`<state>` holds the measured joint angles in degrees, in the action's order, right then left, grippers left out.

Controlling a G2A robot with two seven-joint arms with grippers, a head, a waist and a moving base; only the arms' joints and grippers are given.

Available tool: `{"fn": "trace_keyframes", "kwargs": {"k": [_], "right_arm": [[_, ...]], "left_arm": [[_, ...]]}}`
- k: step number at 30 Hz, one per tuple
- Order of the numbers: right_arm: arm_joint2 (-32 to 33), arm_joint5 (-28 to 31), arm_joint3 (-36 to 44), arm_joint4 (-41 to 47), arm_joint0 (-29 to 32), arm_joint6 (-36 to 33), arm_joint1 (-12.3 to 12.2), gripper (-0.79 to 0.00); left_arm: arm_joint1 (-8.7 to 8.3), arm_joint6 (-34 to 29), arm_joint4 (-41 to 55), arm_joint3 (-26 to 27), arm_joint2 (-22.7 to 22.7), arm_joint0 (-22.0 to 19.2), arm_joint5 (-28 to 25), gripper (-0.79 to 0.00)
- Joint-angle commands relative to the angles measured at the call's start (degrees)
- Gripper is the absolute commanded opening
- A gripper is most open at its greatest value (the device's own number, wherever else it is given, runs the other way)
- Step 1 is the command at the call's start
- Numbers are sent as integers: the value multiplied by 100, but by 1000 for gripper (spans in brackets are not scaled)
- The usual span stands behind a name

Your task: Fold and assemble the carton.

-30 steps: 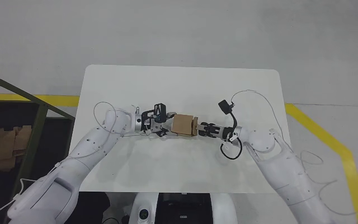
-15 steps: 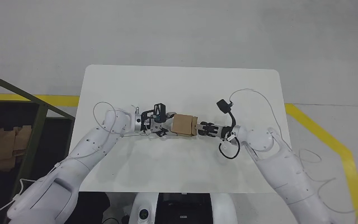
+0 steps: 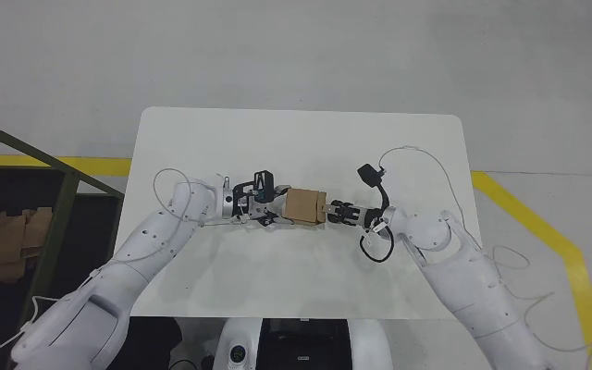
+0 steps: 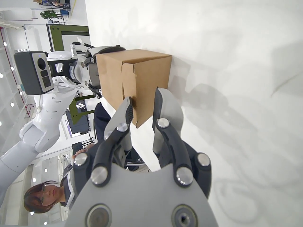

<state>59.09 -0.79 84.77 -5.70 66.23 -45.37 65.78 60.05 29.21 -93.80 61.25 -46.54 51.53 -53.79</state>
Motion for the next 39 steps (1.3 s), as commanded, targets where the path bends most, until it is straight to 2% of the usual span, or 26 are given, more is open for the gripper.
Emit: {"fn": "trace_keyframes", "kwargs": {"k": [1,21,30,39], "right_arm": [[2,-15,10,-12,7,10,-1,-634],[-118,-148,145,-135,-24,67,31,-637],[-239,-270,156,-276,-168,78,68,-668],[-290,-316,222,-358,-198,92,86,-646]], "left_arm": [[-1,0,-1,1,-2,2,0,-256],[8,-26,-14,7,23,-12,-21,-243],[9,-22,-24,21,29,-22,-32,-256],[14,-37,-22,22,39,-31,-41,-252]]}}
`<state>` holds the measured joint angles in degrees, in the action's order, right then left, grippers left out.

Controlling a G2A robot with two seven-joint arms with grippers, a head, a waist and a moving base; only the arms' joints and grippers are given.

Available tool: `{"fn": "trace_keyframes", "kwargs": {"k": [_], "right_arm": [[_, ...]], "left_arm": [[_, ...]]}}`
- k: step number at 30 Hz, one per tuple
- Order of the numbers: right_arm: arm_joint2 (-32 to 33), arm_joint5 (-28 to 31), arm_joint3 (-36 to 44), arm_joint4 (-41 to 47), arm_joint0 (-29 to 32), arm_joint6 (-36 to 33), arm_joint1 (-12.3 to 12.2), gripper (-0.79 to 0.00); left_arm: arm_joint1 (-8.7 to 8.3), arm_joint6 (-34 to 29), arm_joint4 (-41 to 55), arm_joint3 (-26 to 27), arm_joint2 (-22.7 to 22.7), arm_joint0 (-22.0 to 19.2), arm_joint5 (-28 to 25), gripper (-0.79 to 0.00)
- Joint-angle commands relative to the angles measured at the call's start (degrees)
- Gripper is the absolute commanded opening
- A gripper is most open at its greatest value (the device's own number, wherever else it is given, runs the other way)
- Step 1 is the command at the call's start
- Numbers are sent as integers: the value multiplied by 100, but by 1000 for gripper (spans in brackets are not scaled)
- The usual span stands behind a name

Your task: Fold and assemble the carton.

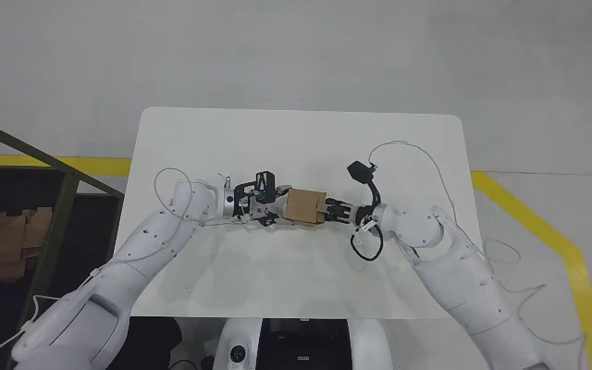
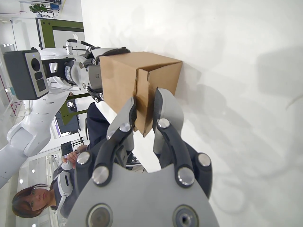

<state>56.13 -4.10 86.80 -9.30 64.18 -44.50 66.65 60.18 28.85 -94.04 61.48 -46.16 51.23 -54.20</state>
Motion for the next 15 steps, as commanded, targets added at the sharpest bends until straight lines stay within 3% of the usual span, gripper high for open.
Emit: {"fn": "trace_keyframes", "kwargs": {"k": [1,15], "right_arm": [[17,27,27,-1,19,4,-3,-643],[340,14,304,-92,322,0,-93,-631]], "left_arm": [[1,-6,4,-6,2,-1,-2,-252],[12,-27,32,-54,12,-13,4,-252]]}}
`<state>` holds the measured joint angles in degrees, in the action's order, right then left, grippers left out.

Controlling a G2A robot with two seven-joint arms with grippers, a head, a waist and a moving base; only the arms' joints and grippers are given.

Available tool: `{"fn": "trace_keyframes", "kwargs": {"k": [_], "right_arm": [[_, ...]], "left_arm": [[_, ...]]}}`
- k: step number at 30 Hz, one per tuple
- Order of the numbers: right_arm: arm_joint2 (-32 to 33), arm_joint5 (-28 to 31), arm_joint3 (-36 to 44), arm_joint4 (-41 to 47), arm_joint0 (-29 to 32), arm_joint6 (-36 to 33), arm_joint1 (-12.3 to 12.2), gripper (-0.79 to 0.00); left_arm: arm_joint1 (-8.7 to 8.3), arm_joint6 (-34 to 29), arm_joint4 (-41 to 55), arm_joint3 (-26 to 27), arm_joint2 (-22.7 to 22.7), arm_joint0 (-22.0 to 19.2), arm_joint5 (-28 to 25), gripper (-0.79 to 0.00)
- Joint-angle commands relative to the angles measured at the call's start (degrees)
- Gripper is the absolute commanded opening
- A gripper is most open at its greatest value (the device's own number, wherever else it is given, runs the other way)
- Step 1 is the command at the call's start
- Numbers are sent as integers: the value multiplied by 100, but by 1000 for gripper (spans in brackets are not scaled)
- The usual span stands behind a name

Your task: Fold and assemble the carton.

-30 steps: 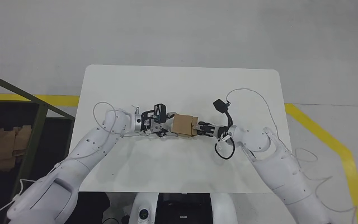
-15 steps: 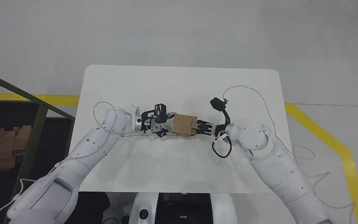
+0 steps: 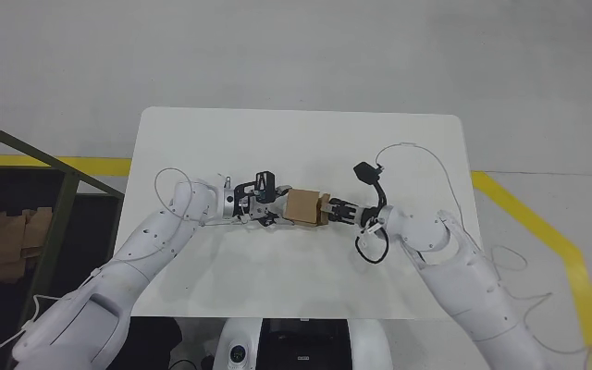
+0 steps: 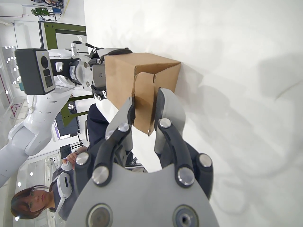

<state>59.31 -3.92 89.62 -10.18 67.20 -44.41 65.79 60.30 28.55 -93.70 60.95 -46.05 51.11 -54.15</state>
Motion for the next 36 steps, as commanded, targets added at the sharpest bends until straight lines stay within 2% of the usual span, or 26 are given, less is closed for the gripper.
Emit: {"fn": "trace_keyframes", "kwargs": {"k": [1,8,14,23,27,30,36], "right_arm": [[37,-6,44,-22,37,-15,-12,-634],[70,254,-42,369,80,-143,-2,-646],[-3,529,-414,804,-23,-281,43,-570],[-36,1071,-859,1491,-123,-401,102,-557],[-9,1165,-1010,1638,-130,-410,107,-582],[-11,1123,-1060,1626,-148,-398,108,-634],[-21,948,-1041,1444,-168,-294,104,-646]], "left_arm": [[0,4,-3,-3,0,0,-1,-256],[0,10,-10,-15,3,0,-1,-259],[2,5,-4,-21,3,-1,3,-252],[2,19,-14,-44,1,-1,23,-262],[0,19,-17,-52,-1,-2,17,-259],[1,11,-11,-55,-3,-3,12,-259],[-1,19,-26,-52,0,-3,10,-259]]}}
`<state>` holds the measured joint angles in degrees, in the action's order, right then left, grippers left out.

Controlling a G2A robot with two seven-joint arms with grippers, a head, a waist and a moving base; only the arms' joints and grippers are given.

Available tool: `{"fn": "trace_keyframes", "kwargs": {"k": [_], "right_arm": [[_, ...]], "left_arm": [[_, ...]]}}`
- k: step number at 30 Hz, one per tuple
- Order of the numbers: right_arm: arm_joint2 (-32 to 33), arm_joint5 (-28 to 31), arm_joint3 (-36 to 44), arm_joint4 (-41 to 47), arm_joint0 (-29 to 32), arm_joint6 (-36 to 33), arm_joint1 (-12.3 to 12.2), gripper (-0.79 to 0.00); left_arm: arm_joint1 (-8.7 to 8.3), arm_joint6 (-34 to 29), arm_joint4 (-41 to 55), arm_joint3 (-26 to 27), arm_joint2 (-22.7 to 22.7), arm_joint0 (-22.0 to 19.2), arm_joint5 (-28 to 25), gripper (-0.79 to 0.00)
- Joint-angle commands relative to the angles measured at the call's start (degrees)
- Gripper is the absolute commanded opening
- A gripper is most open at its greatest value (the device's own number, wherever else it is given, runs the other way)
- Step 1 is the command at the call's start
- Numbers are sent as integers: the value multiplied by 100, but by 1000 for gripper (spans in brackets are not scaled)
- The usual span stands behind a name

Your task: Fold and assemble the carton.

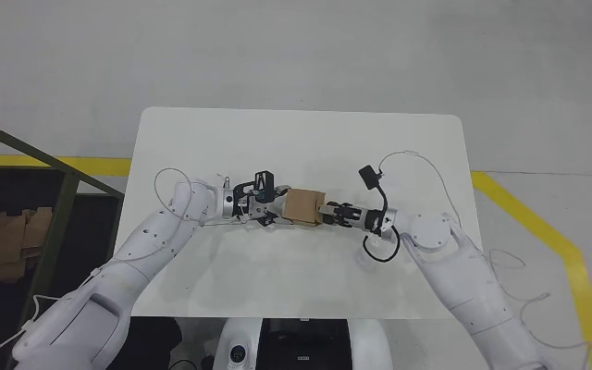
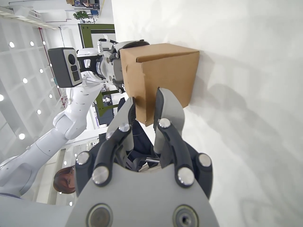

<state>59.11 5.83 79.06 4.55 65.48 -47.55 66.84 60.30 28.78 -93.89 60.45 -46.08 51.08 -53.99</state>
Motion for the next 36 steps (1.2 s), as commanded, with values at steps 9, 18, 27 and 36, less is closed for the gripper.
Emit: {"fn": "trace_keyframes", "kwargs": {"k": [9,18,27,36], "right_arm": [[8,-227,151,-286,42,87,-23,-674],[-26,-417,338,-529,63,158,-31,-677],[-82,-500,416,-627,28,168,-21,-686],[-174,-668,530,-813,-52,181,-5,-711]], "left_arm": [[-1,-9,6,-6,-3,-1,-8,-259],[-3,0,-6,6,-7,2,5,-259],[-10,-6,-6,46,-19,21,13,-259],[-13,-30,-1,83,-24,28,4,-262]]}}
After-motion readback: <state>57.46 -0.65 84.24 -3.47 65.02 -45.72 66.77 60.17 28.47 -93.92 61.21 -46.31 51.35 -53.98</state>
